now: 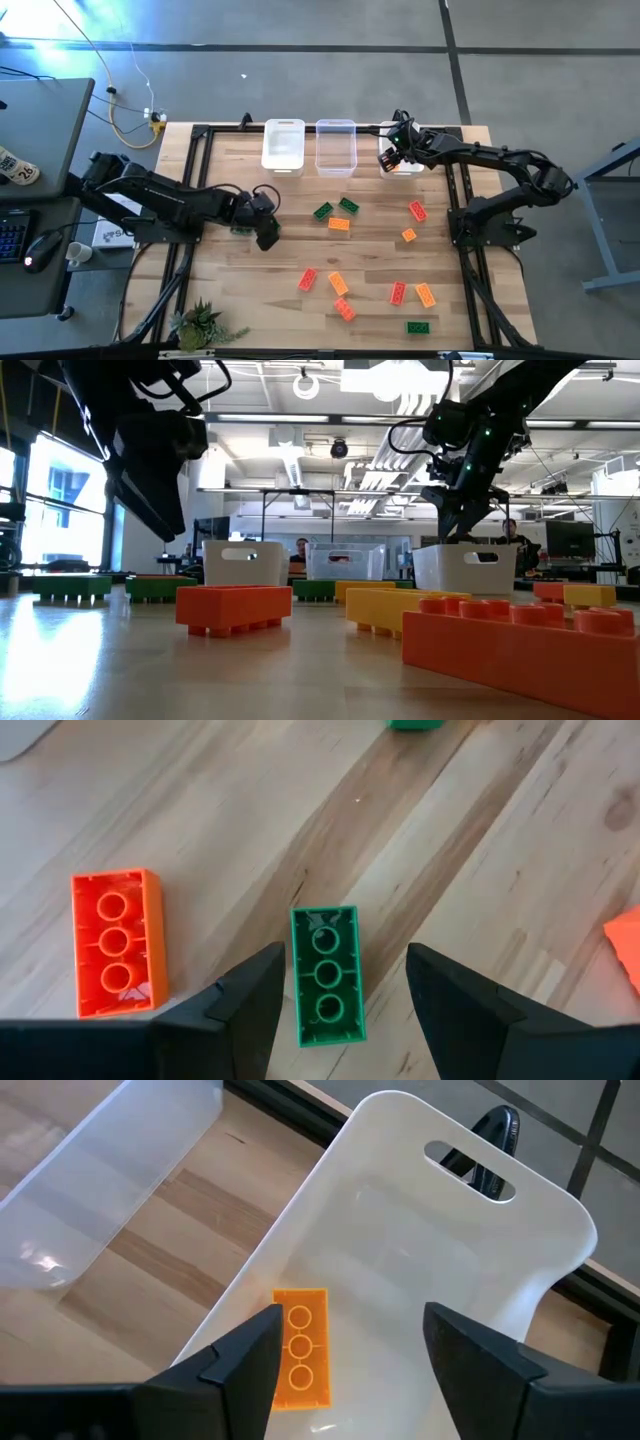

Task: Sort & place blocks by color
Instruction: Put the green game piece into the left white bin

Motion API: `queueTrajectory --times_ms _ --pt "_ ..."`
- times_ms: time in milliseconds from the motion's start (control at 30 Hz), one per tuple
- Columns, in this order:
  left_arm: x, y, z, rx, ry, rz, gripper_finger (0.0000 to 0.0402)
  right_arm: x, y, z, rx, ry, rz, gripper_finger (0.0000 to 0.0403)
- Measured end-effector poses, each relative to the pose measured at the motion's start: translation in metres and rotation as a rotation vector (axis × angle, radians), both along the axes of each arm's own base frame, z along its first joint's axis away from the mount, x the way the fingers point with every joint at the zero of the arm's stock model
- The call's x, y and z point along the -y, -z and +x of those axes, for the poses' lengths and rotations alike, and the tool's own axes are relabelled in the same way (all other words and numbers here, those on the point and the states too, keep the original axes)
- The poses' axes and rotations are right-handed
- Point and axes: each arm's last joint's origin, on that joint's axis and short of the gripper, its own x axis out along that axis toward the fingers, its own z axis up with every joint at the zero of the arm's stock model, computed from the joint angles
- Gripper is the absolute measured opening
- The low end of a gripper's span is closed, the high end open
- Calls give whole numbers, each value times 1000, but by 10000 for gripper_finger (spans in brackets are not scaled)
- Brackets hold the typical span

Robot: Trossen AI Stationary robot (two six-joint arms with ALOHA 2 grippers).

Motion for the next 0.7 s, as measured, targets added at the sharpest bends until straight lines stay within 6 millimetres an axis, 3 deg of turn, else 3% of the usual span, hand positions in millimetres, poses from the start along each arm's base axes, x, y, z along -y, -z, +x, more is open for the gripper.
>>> queueTrajectory --times_ms 700 --pt "2 40 17 -138 0 -38 200 0 0 0 9 7 2 229"
